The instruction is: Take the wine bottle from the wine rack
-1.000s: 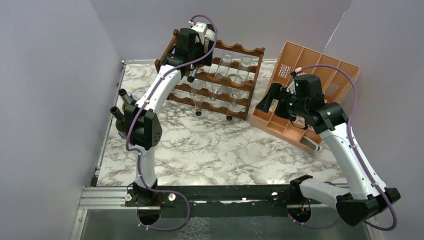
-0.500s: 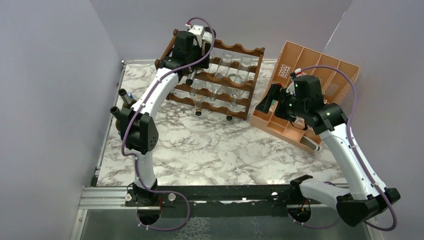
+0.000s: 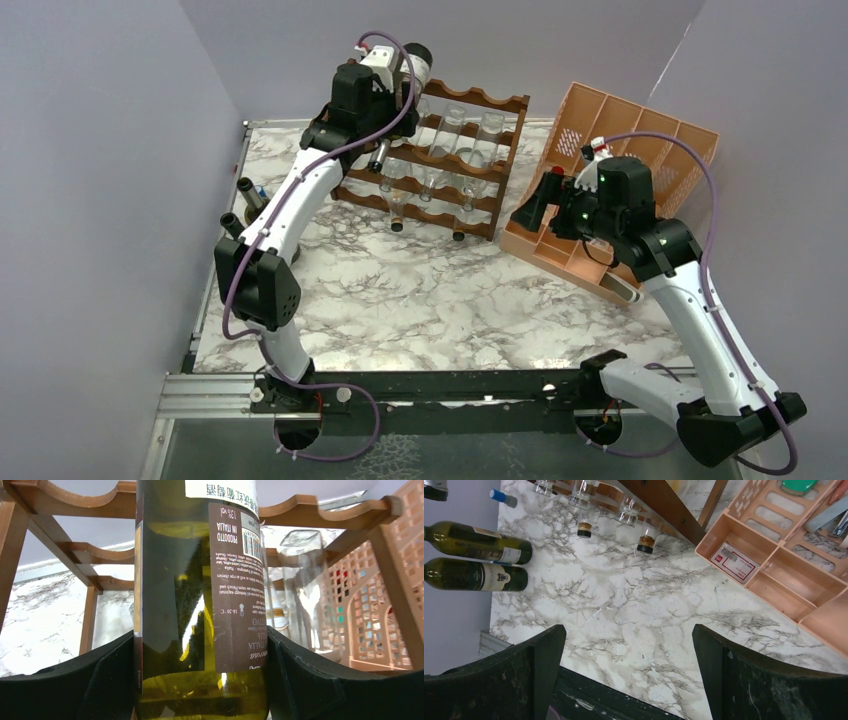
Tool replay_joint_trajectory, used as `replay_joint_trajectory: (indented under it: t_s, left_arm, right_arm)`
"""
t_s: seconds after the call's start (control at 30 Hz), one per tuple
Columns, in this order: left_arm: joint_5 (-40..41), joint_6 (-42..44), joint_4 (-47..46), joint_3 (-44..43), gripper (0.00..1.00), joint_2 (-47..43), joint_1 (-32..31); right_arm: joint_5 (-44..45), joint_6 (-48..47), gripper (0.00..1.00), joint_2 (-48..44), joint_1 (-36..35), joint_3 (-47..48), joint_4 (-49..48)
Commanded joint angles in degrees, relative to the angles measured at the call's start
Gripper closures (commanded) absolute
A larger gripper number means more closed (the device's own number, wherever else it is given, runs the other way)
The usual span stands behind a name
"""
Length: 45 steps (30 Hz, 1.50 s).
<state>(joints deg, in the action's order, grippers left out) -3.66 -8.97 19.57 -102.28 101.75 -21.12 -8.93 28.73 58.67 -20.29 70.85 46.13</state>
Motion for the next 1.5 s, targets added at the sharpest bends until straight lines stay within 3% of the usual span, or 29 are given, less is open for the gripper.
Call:
replay_joint_trajectory:
  t_s: [0.0, 0.27, 0.5, 0.67, 0.83, 1.07, 1.13, 1.23, 1.3, 1.47]
  left_arm:
    - [-5.2, -2.0, -8.2, 0.1, 0.54, -7.3, -0.1]
    - [-18.7, -5.1, -8.9, 13.5, 0.54, -20.4, -0.2]
    - [-27.7, -10.1, -7.4, 26.4, 0.55, -33.8, -0.2]
    - [-32.7, -12.3, -6.1, 33.3, 0.56, -40.1, -0.2]
    - [-35.0, -11.7, -3.7, 41.2, 0.57, -46.1, -0.2]
    - [-33.7, -12.9, 1.0, 49.8, 0.57, -53.3, -0.3]
    - [-33.4, -13.1, 2.3, 51.2, 0.57, -54.1, -0.2]
    - [-33.2, -13.0, 4.9, 52.1, 0.57, -53.7, -0.2]
    - [-33.3, -12.9, 5.9, 52.5, 0.57, -53.0, -0.3]
    - [-33.5, -12.7, 7.1, 53.6, 0.57, -52.0, -0.2]
  right_arm:
    - [-1.2, -3.2, 0.00, -0.7, -0.1, -0.6, -2.9]
    - [-3.3, -7.7, 0.00, -0.9, -0.1, -0.8, -6.2]
    - [-8.7, -11.3, 0.00, -1.3, -0.1, -1.6, -16.2]
    - [-18.7, -14.0, 0.00, 2.6, -0.2, 1.7, -23.6]
    - [-31.3, -15.3, 0.00, 5.9, -0.2, 3.0, -31.9]
    - [-36.1, -10.3, 0.00, 9.9, -1.9, 4.2, -37.7]
    - [-34.5, -13.9, 0.00, 12.0, -5.6, 7.2, -33.9]
    - [-23.7, -22.5, 0.00, 13.2, -14.5, 9.2, -29.3]
    - [-17.9, -28.4, 0.00, 12.0, -19.0, 6.0, -31.3]
    - [-18.7, -46.2, 0.00, 8.0, -21.1, -6.5, -39.6]
